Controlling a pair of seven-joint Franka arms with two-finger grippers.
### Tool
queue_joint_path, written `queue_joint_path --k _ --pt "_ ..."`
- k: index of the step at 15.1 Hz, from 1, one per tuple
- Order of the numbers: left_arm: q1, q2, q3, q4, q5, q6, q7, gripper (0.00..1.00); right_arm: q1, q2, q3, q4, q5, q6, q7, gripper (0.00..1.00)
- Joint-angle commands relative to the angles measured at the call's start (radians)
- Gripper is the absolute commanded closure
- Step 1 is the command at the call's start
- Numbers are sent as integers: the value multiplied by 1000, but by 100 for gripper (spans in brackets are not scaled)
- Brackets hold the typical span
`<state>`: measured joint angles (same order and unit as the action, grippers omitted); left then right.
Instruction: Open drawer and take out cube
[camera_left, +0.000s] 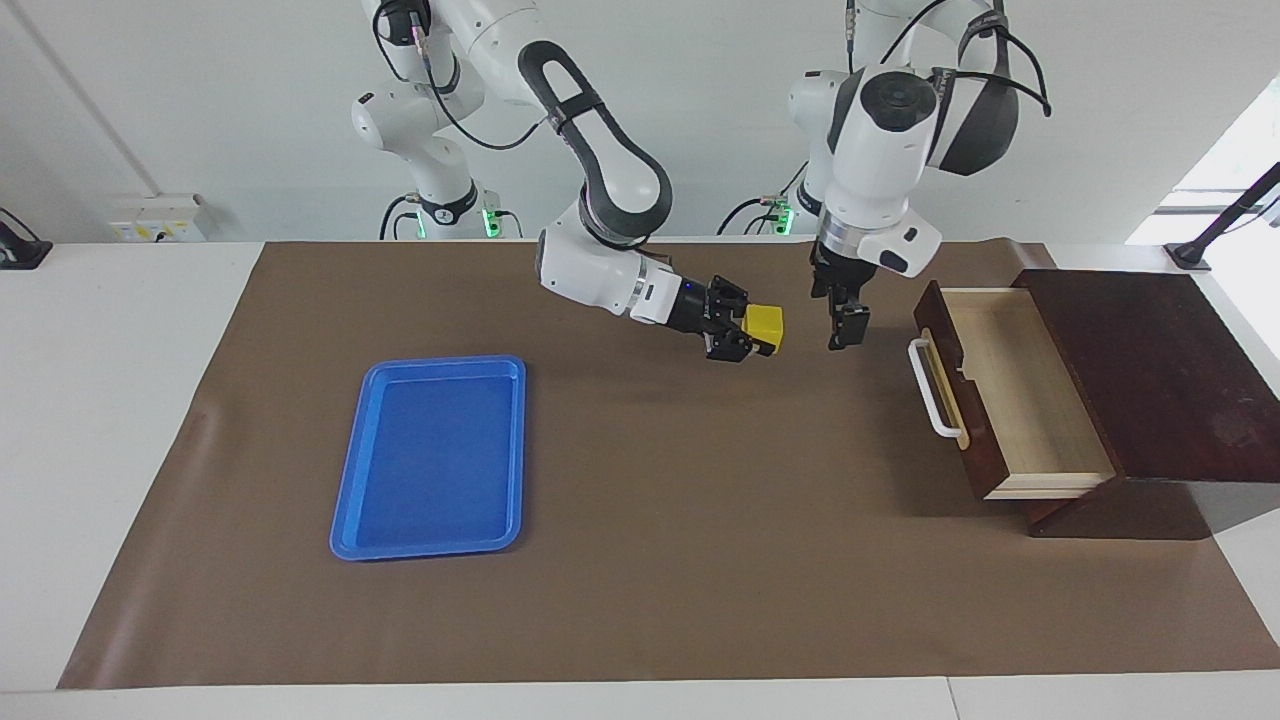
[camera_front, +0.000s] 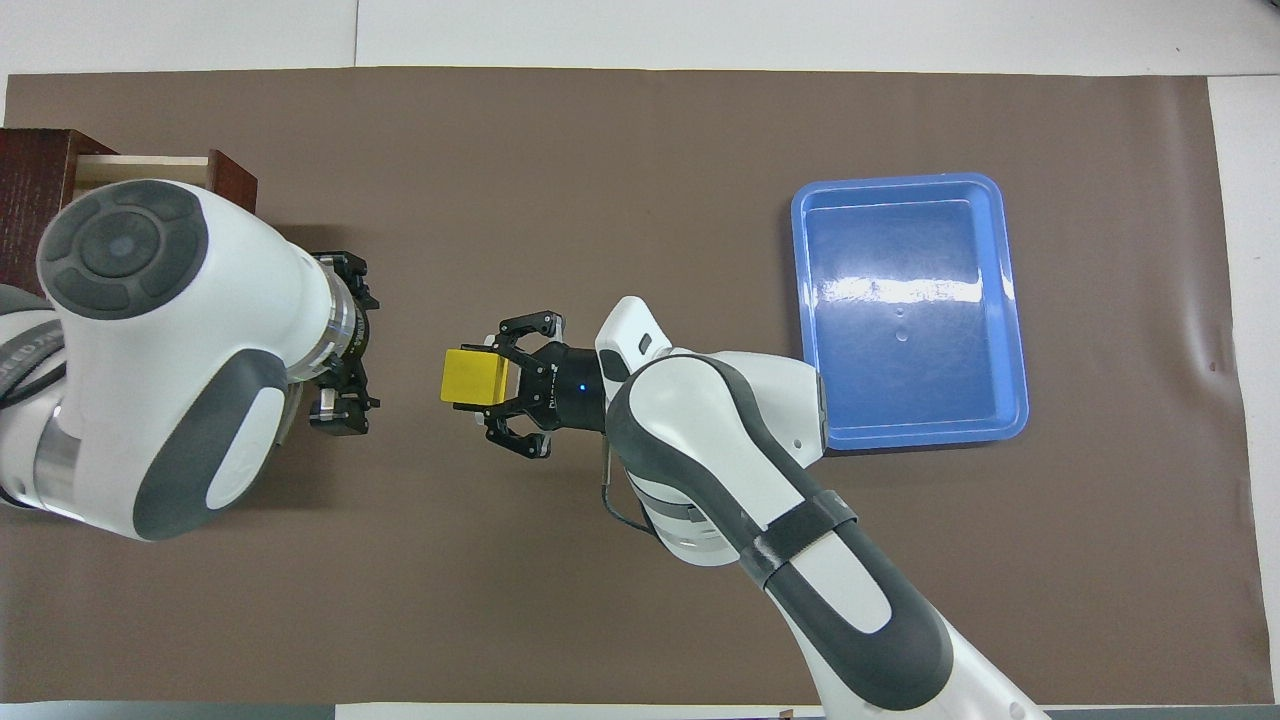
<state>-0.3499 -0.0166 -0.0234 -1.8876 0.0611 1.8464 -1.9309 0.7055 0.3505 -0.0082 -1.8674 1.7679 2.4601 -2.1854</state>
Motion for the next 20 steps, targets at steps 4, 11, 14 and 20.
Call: queue_joint_path --k 4,11,14,20 --pt "165 -28 -4 -157 -7 175 144 0 -55 7 1 19 -38 -4 18 100" --pt "336 17 -4 -185 -3 312 285 0 -263 1 -1 -16 -227 -166 65 100" --pt "399 23 -3 -179 2 312 334 0 -398 -5 -6 -44 -374 -272 79 100" --pt "541 24 -4 -176 2 326 536 0 -622 -13 -10 -85 -594 -369 99 100"
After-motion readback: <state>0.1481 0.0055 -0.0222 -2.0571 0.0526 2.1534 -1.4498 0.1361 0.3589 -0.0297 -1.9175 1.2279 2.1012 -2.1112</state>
